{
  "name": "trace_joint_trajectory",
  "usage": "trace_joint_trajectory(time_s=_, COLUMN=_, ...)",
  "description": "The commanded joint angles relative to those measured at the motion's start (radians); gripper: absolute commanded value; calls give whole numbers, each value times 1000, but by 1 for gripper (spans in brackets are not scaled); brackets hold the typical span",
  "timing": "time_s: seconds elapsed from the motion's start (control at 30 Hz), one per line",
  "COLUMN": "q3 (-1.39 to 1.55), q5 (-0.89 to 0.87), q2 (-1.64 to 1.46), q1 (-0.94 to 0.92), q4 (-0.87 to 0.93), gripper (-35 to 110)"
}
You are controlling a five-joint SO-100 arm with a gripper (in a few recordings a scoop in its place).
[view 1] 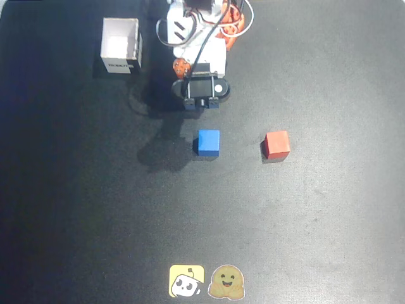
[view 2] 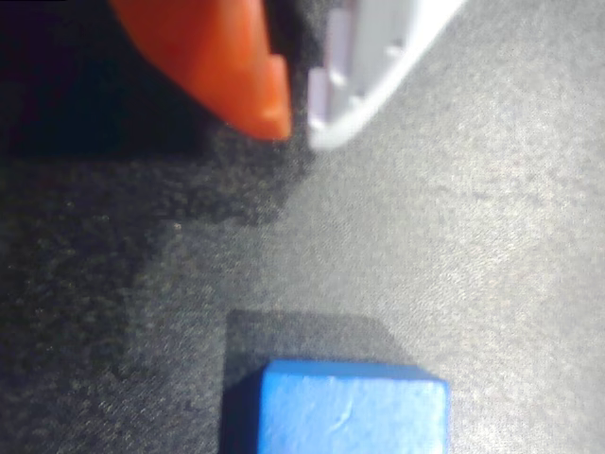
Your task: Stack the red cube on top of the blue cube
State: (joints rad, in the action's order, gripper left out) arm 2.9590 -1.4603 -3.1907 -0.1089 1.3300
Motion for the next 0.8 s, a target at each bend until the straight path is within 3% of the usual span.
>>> trace_joint_trajectory(time_s=0.0, q3=-5, q5=-15, q2=5, q1=-2, q4=-2, gripper=0)
trace_joint_trajectory(time_s=0.77, q3=-5, q5=-15, q2=-5, q1=0, q4=3, gripper=0)
